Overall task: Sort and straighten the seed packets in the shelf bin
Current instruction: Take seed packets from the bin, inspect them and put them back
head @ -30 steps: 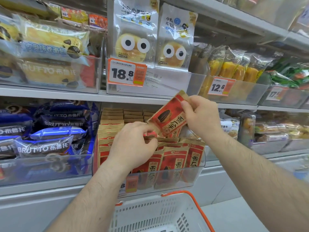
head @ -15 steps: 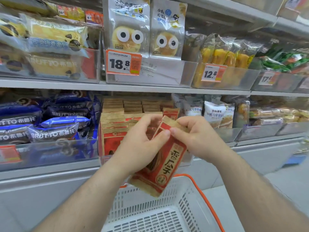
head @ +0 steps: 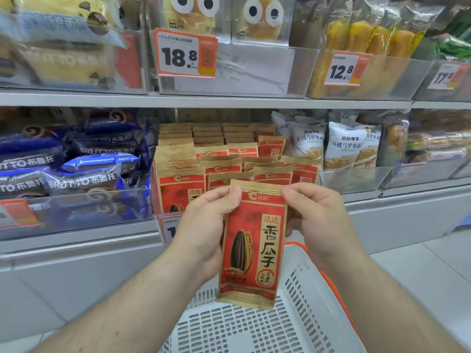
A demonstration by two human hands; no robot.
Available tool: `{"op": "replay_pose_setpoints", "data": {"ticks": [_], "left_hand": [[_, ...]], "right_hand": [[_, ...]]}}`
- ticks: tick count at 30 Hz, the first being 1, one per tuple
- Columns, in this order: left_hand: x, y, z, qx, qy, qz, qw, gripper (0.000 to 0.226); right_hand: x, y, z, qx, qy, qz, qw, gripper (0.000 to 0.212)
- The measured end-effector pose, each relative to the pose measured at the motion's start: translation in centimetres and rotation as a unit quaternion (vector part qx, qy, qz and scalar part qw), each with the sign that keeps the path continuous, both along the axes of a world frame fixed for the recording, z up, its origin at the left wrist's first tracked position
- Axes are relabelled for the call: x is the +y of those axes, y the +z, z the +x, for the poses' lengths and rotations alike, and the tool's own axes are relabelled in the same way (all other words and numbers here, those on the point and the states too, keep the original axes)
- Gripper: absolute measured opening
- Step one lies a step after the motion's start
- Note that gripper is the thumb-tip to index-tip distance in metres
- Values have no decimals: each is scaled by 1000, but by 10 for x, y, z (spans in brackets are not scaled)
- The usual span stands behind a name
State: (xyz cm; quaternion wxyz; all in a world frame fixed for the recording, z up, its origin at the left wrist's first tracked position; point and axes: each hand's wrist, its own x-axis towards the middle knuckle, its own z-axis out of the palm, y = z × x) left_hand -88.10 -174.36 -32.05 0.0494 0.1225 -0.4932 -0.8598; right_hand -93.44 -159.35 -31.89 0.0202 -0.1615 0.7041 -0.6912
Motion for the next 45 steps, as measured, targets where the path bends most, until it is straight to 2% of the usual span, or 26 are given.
{"op": "replay_pose_setpoints", "data": {"ticks": [5, 12, 16, 19, 24, 27, 30, 34, 36, 39, 41, 45], "left_hand": [[0, -3, -2, 9, -5, 6, 1000, 29], [-1, -3, -4, -3, -10, 0, 1000, 24], [-3, -2, -7, 3, 15, 3, 1000, 17], [-5, 0, -9, 12, 22, -1, 1000, 21], [-8, -7, -9, -15, -49, -77, 996, 27], [-5, -8, -7, -22, -67, -84, 994, 26], [-4, -7, -9, -10, -50, -63, 997, 26], [-8, -6, -12, -4, -36, -29, 999, 31], [-12, -6, -12, -4, -54, -39, 998, 37], [-16, -7, -10, -11, -115, -88, 989, 45], [-17, -7, -8, -10, -135, -89, 987, 46], [-15, -7, -7, -8, -129, -59, 990, 45]], "right_hand": [[-1, -4, -1, -8, -3, -1, 1000, 32], [-3, -5, -1, -7, -14, 9, 1000, 31], [-1, -6, 3, -38, 42, 74, 996, 27], [-1, -7, 6, -51, 74, 103, 991, 23], [4, -8, 1, -68, 41, 62, 995, 25], [8, -8, -1, -78, 39, 40, 995, 26], [14, -7, -3, -95, 70, 53, 992, 24], [23, -5, -3, -92, 158, 124, 975, 28], [25, -5, -2, -88, 169, 111, 975, 26], [26, -5, -3, -102, 146, 69, 982, 40], [28, -4, -5, -110, 151, 62, 980, 41], [36, -4, -6, -117, 232, 81, 962, 52]]}}
